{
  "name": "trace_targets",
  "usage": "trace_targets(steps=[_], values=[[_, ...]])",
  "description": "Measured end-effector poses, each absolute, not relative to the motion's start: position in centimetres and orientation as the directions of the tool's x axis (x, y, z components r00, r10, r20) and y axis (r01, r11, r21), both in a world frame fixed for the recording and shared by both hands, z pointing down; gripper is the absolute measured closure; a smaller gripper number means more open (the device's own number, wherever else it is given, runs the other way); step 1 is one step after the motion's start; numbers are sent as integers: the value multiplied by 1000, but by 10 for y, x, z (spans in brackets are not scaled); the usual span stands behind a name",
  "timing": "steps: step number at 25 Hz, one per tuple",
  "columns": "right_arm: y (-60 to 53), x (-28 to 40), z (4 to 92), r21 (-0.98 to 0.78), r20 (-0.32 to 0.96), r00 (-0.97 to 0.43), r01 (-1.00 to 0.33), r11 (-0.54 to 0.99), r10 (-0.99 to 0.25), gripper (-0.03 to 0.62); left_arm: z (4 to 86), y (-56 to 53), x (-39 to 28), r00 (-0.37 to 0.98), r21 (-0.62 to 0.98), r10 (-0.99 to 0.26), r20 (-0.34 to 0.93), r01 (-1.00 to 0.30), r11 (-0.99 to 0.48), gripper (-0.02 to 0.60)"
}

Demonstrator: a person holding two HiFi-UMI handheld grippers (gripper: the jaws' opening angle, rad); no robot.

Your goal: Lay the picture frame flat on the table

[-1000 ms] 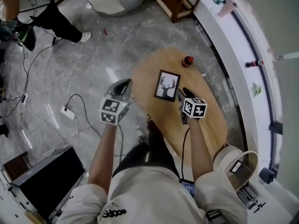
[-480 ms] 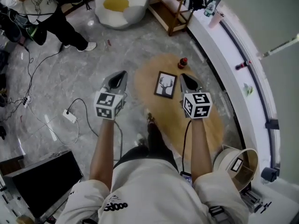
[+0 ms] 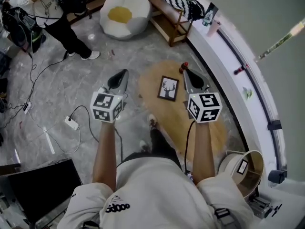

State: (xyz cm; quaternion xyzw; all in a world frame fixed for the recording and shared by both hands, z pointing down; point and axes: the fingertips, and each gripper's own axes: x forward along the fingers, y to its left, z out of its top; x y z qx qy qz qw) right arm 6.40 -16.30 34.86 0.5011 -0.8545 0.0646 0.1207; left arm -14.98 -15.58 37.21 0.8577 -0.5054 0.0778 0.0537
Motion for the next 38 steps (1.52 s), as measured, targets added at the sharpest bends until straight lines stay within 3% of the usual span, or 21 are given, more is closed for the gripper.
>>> trace_targets(steps=[6,16,38], values=[[-136,55,297,59,196,-480,-865,499,-855,591,324,-129,-154,473,-123,-869,144,-863,-490,571],[-85,33,227,128,81,-514,-844,520,-854,592,249,-87,-152,483,-215,-875,31,-852,-478,571],[-59,21,197,186,41,-566,-805,563,-823,591,213,-54,-139,500,-242,-865,-33,-844,-479,571]])
